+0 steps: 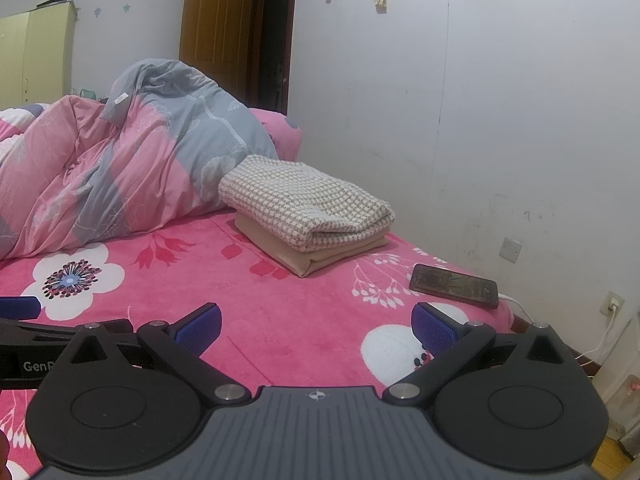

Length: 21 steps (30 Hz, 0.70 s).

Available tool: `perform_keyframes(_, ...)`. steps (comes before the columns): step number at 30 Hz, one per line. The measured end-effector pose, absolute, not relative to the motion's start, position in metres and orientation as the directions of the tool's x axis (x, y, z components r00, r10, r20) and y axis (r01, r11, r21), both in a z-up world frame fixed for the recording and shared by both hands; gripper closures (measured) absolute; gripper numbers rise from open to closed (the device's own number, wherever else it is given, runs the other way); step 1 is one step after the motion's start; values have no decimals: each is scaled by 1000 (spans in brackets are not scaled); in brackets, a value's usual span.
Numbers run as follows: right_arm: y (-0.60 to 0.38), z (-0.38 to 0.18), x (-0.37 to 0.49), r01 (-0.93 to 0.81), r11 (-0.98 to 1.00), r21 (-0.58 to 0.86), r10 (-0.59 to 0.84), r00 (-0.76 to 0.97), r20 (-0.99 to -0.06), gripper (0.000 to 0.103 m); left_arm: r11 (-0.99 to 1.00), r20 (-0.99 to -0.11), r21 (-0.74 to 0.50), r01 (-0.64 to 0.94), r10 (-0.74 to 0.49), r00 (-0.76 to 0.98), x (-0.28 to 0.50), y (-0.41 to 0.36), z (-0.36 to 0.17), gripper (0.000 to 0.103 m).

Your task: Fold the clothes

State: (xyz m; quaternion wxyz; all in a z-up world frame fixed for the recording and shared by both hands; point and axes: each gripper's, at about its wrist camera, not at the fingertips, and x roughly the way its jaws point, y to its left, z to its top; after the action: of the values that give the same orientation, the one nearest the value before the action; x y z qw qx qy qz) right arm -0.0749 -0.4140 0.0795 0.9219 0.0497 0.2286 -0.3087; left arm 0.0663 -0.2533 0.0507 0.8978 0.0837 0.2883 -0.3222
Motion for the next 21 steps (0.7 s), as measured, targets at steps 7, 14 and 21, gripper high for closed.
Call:
perform_keyframes(7,-415,79,-74,591,805,-49,-545,705,-454,0,779,-574,-35,627,-529,625,67,-253,51,0)
perform_keyframes(14,-415,79,-73,593,804,-44,-545,704,-455,0,779,-573,-36,626,-529,626,67,-254,51,0)
perform_keyframes(21,-415,78,-73,593,804,-42,-544,704,-456,0,778,-573,-35,627,-529,626,67,-253,50,0)
